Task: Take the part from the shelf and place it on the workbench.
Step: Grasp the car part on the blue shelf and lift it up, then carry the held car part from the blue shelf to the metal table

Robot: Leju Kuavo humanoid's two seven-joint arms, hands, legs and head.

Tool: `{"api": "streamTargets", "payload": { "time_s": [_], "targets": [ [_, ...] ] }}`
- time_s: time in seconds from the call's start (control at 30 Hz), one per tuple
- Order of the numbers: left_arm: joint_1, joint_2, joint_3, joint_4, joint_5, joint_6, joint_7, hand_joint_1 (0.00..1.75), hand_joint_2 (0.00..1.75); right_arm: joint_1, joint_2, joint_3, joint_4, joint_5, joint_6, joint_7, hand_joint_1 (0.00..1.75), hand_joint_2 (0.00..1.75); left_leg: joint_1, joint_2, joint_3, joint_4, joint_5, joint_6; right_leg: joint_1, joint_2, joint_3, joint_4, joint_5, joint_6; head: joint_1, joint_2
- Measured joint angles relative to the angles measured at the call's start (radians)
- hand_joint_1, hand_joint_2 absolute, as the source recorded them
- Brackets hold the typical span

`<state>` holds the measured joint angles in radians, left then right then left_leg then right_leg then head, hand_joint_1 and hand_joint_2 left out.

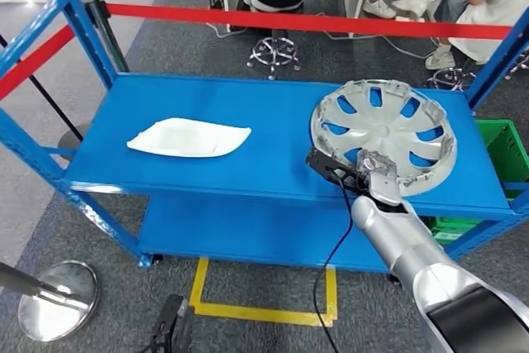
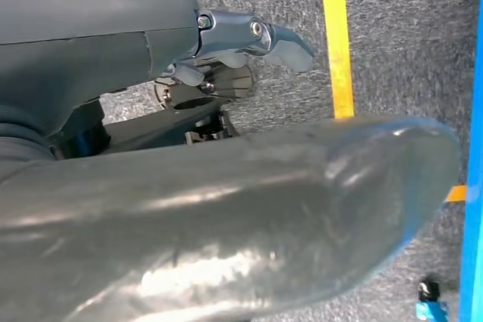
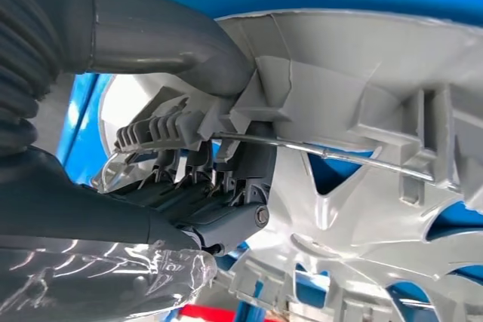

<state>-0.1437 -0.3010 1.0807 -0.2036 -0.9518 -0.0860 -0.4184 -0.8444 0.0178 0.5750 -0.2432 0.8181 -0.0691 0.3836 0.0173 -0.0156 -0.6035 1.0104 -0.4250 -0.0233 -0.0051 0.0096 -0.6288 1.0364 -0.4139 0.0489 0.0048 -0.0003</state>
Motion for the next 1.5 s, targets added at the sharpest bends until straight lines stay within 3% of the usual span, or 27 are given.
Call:
{"api": "streamTargets", "payload": {
  "time_s": [0.1, 0.17, 0.23, 0.27, 0.3, 0.33, 0.4, 0.43, 0.5, 0.6, 0.67, 0.73, 0.77, 0.8, 0.83, 0.9, 0.97, 1.07, 1.13, 1.23, 1.27, 1.3, 1.33, 1.43, 1.5],
  "targets": [
    [-0.002, 0.0, 0.0, 0.0, 0.002, 0.006, -0.003, 0.0, 1.75, -0.017, 0.007, -0.016, -0.004, -0.015, -0.052, -0.057, 1.75, 1.75, 0.003, 0.002, -0.007, 0.009, -0.011, -0.017, -0.002, 0.0, -0.003, -0.005, 0.007, -0.02, -0.002, 0.0],
    [-0.002, 0.001, 0.0, 0.0, 0.009, 0.01, -0.014, 0.0, 1.75, -0.03, 0.019, -0.044, -0.012, -0.053, -0.144, -0.13, 1.75, 1.75, 0.002, 0.005, -0.047, 0.096, -0.065, -0.024, -0.004, 0.0, -0.003, -0.008, 0.009, -0.03, -0.006, 0.0],
    [0.0, 0.002, 0.002, 0.0, 0.02, 0.014, -0.032, 0.0, 1.75, -0.036, 0.036, -0.089, -0.024, -0.109, -0.242, -0.233, 1.75, 1.75, 0.001, 0.005, -0.109, 0.227, -0.123, -0.027, -0.003, 0.0, -0.003, -0.008, 0.009, -0.034, -0.007, 0.0],
    [0.001, 0.003, 0.003, 0.0, 0.025, 0.013, -0.044, 0.0, 1.75, -0.036, 0.047, -0.116, -0.033, -0.137, -0.277, -0.29, 1.75, 1.75, 0.0, 0.005, -0.129, 0.265, -0.13, -0.027, -0.003, 0.0, -0.003, -0.008, 0.009, -0.034, -0.007, 0.0],
    [0.003, 0.004, 0.005, 0.0, 0.028, 0.01, -0.056, 0.0, 1.75, -0.035, 0.058, -0.144, -0.044, -0.16, -0.304, -0.345, 1.75, 1.75, 0.0, 0.005, -0.132, 0.267, -0.116, -0.026, -0.002, 0.001, -0.003, -0.007, 0.009, -0.034, -0.007, 0.0],
    [0.004, 0.006, 0.006, 0.0, 0.03, 0.008, -0.068, 0.0, 1.75, -0.034, 0.068, -0.17, -0.057, -0.178, -0.324, -0.392, 1.75, 1.75, 0.0, 0.005, -0.117, 0.231, -0.084, -0.025, -0.003, 0.002, -0.002, -0.007, 0.008, -0.034, -0.008, 0.0],
    [0.004, 0.007, 0.008, 0.0, 0.032, 0.003, -0.082, 0.0, 1.75, -0.036, 0.087, -0.212, -0.082, -0.194, -0.348, -0.448, 1.75, 1.75, 0.0, 0.007, -0.057, 0.101, -0.012, -0.02, -0.001, 0.004, 0.0, -0.005, 0.005, -0.028, -0.008, 0.0],
    [0.004, 0.008, 0.009, 0.0, 0.032, 0.002, -0.085, 0.0, 1.75, -0.037, 0.093, -0.228, -0.091, -0.198, -0.356, -0.463, 1.75, 1.75, 0.0, 0.007, -0.033, 0.048, 0.007, -0.016, 0.001, 0.003, -0.002, -0.003, 0.004, -0.024, -0.009, 0.0],
    [0.006, 0.008, 0.01, 0.0, 0.035, 0.001, -0.089, 0.0, 1.75, -0.034, 0.102, -0.253, -0.109, -0.206, -0.376, -0.493, 1.75, 1.75, -0.002, 0.005, -0.017, 0.003, 0.013, -0.007, 0.006, 0.0, -0.007, -0.002, 0.004, -0.014, -0.009, 0.0],
    [0.013, 0.008, 0.016, 0.0, 0.047, 0.002, -0.098, 0.0, 1.75, -0.009, 0.118, -0.281, -0.152, -0.203, -0.421, -0.554, 1.75, 1.75, 0.0, 0.002, -0.019, -0.001, 0.013, 0.01, 0.003, -0.003, -0.014, 0.006, -0.006, -0.001, -0.007, 0.0],
    [0.015, 0.008, 0.021, 0.0, 0.056, 0.001, -0.109, 0.0, 1.75, 0.025, 0.13, -0.286, -0.2, -0.191, -0.447, -0.578, 1.75, 1.75, 0.003, 0.003, -0.018, -0.003, 0.013, 0.018, 0.002, -0.004, -0.051, 0.083, -0.05, 0.008, -0.003, 0.0],
    [0.018, 0.008, 0.026, 0.0, 0.062, 0.001, -0.118, 0.0, 1.75, 0.076, 0.142, -0.287, -0.26, -0.188, -0.463, -0.591, 1.75, 1.75, 0.004, 0.003, -0.017, -0.003, 0.011, 0.022, 0.002, -0.004, -0.117, 0.221, -0.109, 0.013, 0.0, 0.0],
    [0.02, 0.009, 0.028, 0.0, 0.064, 0.001, -0.121, 0.0, 1.75, 0.103, 0.146, -0.287, -0.288, -0.192, -0.467, -0.596, 1.75, 1.75, 0.004, 0.002, -0.017, -0.003, 0.01, 0.023, 0.002, -0.004, -0.143, 0.271, -0.122, 0.013, 0.0, 0.0],
    [0.022, 0.01, 0.031, 0.0, 0.065, 0.001, -0.123, 0.0, 1.75, 0.13, 0.148, -0.287, -0.318, -0.202, -0.469, -0.605, 1.75, 1.75, 0.004, 0.001, -0.016, -0.003, 0.009, 0.023, 0.002, -0.004, -0.154, 0.286, -0.116, 0.013, 0.0, 0.0],
    [0.024, 0.01, 0.032, 0.0, 0.066, 0.002, -0.125, 0.0, 1.75, 0.155, 0.15, -0.287, -0.353, -0.219, -0.47, -0.619, 1.75, 1.75, 0.004, 0.0, -0.014, -0.002, 0.007, 0.022, 0.001, -0.004, -0.144, 0.26, -0.092, 0.012, 0.0, 0.0],
    [0.027, 0.01, 0.036, 0.0, 0.066, 0.003, -0.13, 0.0, 1.75, 0.213, 0.152, -0.287, -0.45, -0.269, -0.471, -0.663, 1.75, 1.75, 0.004, -0.004, -0.009, -0.001, 0.001, 0.015, 0.001, -0.005, -0.081, 0.127, -0.024, 0.01, 0.0, 0.0],
    [0.03, 0.012, 0.04, 0.0, 0.066, 0.007, -0.134, 0.0, 1.75, 0.28, 0.156, -0.283, -0.575, -0.314, -0.472, -0.706, 1.75, 1.75, 0.001, -0.006, -0.007, 0.001, -0.004, 0.004, 0.001, -0.005, -0.03, 0.025, 0.006, 0.003, -0.001, 0.0],
    [0.037, 0.013, 0.043, 0.0, 0.066, 0.012, -0.137, 0.0, 1.75, 0.377, 0.157, -0.272, -0.751, -0.344, -0.473, -0.725, 1.75, 1.75, 0.001, -0.005, -0.007, -0.002, -0.005, -0.012, 0.004, 0.0, -0.023, 0.008, 0.001, -0.017, -0.004, 0.0],
    [0.039, 0.013, 0.044, 0.0, 0.066, 0.012, -0.138, 0.0, 1.75, 0.419, 0.158, -0.263, -0.838, -0.35, -0.475, -0.727, 1.75, 1.75, 0.0, -0.001, -0.018, 0.023, -0.032, -0.022, 0.0, 0.001, -0.022, 0.004, 0.002, -0.031, -0.006, 0.0],
    [0.04, 0.014, 0.045, 0.0, 0.066, 0.013, -0.138, 0.0, 1.75, 0.463, 0.157, -0.253, -0.92, -0.366, -0.472, -0.746, 1.75, 1.75, -0.001, 0.003, -0.089, 0.191, -0.128, -0.029, -0.001, 0.0, -0.02, 0.002, 0.002, -0.042, -0.01, 0.0],
    [0.041, 0.014, 0.045, 0.0, 0.065, 0.013, -0.138, 0.0, 1.75, 0.481, 0.156, -0.249, -0.944, -0.376, -0.471, -0.761, 1.75, 1.75, -0.001, 0.003, -0.112, 0.244, -0.145, -0.029, 0.0, 0.0, -0.02, 0.002, 0.001, -0.043, -0.01, 0.0],
    [0.042, 0.015, 0.045, 0.0, 0.064, 0.013, -0.138, 0.0, 1.75, 0.502, 0.156, -0.244, -0.97, -0.387, -0.47, -0.78, 1.75, 1.75, -0.001, 0.003, -0.123, 0.267, -0.143, -0.028, 0.001, 0.0, -0.019, 0.002, 0.001, -0.043, -0.01, 0.0],
    [0.043, 0.015, 0.046, 0.0, 0.062, 0.014, -0.138, 0.0, 1.75, 0.522, 0.155, -0.238, -1.001, -0.399, -0.47, -0.801, 1.75, 1.75, -0.001, 0.003, -0.116, 0.254, -0.121, -0.025, 0.001, 0.001, -0.019, 0.003, 0.001, -0.043, -0.01, 0.0],
    [0.042, 0.016, 0.047, 0.0, 0.059, 0.013, -0.138, 0.0, 1.75, 0.572, 0.155, -0.209, -1.106, -0.434, -0.463, -0.858, 1.75, 1.75, -0.003, 0.003, -0.031, 0.078, -0.025, -0.014, 0.004, 0.006, -0.016, 0.005, 0.0, -0.039, -0.011, 0.0],
    [0.041, 0.015, 0.047, 0.0, 0.058, 0.013, -0.138, 0.0, 1.75, 0.6, 0.155, -0.183, -1.174, -0.446, -0.453, -0.878, 1.75, 1.75, -0.005, 0.003, 0.004, 0.006, -0.012, -0.007, 0.007, 0.008, -0.018, 0.006, 0.0, -0.03, -0.01, 0.0]
  ]
}}
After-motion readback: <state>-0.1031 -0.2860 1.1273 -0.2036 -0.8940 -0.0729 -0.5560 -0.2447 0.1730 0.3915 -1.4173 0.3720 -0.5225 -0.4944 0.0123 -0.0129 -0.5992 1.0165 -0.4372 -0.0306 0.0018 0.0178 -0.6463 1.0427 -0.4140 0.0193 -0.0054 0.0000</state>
